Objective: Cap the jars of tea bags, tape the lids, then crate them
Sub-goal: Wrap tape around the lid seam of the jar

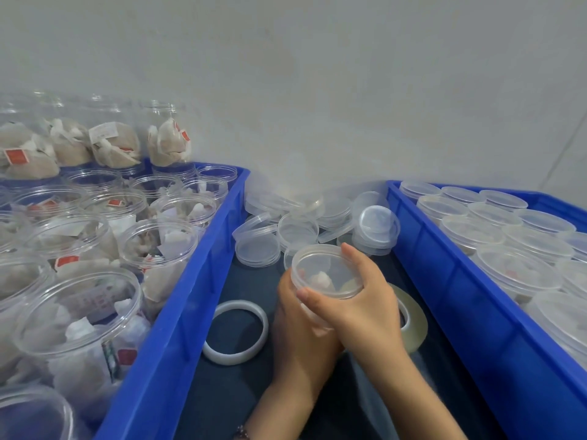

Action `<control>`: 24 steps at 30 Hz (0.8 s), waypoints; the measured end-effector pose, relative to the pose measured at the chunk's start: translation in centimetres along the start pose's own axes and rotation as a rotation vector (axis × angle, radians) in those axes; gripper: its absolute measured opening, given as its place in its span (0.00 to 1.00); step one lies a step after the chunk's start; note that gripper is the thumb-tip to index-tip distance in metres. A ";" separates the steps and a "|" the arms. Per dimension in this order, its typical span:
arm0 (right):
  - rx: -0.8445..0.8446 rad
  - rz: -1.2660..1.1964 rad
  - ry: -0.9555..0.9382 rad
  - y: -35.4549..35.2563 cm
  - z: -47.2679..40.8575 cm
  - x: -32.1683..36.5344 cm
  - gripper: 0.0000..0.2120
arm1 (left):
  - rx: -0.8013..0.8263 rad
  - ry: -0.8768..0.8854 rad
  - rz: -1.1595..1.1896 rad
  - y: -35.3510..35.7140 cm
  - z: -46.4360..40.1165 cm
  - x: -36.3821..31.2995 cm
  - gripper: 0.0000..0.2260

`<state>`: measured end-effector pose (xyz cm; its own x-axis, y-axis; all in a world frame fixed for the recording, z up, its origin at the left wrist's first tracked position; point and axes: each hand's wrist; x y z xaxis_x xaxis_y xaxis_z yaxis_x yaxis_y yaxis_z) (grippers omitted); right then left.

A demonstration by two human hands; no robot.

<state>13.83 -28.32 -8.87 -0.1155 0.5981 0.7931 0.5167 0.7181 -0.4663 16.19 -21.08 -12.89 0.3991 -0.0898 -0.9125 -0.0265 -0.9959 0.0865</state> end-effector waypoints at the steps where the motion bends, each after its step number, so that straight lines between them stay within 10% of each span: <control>1: -0.038 0.024 0.010 0.4 0.2 0.1 0.44 | -0.004 0.015 0.014 0.0 0.0 -0.1 0.23; 9: -0.135 0.066 -0.018 1.6 1.1 0.4 0.41 | -0.046 -0.030 0.064 -0.3 0.8 -0.3 0.33; 17: 0.518 -0.098 -0.151 -5.2 -1.3 1.1 0.54 | 0.082 -0.049 0.037 -1.5 1.6 -0.3 0.31; 24: 0.288 0.030 -0.105 -3.3 -1.1 0.8 0.38 | 0.030 -0.032 -0.051 -1.0 1.4 -1.4 0.32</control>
<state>12.94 -30.64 -6.27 -0.1987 0.6431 0.7395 0.2612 0.7620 -0.5925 14.37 -19.98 -12.23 0.3711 -0.0387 -0.9278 -0.0346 -0.9990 0.0278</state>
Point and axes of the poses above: each hand's wrist, its own z-axis away from the middle knuckle, its own y-axis out of the palm, x = y × z, and after that the axes turned 13 degrees about z, right-handed
